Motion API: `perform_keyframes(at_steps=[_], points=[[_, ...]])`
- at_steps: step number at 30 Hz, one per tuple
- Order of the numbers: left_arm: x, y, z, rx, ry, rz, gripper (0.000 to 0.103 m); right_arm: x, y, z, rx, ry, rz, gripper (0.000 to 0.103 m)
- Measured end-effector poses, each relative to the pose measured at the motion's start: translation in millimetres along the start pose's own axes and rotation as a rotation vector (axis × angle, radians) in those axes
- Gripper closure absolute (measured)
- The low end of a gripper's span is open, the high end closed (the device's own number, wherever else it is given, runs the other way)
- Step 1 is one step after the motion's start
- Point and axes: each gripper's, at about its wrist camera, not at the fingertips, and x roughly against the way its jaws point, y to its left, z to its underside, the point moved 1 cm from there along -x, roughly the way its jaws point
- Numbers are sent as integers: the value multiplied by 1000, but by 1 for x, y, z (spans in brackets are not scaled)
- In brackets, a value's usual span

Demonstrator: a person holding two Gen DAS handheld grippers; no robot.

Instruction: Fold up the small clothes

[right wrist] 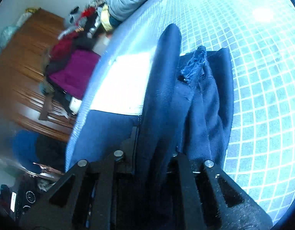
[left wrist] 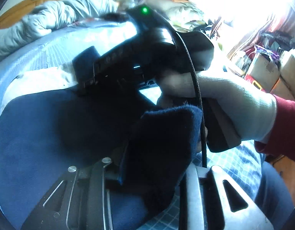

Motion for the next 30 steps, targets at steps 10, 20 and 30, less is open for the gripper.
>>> perform_keyframes(at_steps=[10, 20, 30], points=[[-31, -1, -5, -18, 73, 15, 44, 5, -23, -9, -24, 41, -19, 84], [106, 17, 56, 16, -83, -55, 44, 119, 9, 60, 89, -82, 94, 41], [128, 57, 119, 241, -53, -293, 44, 106, 56, 112, 230, -83, 120, 30]])
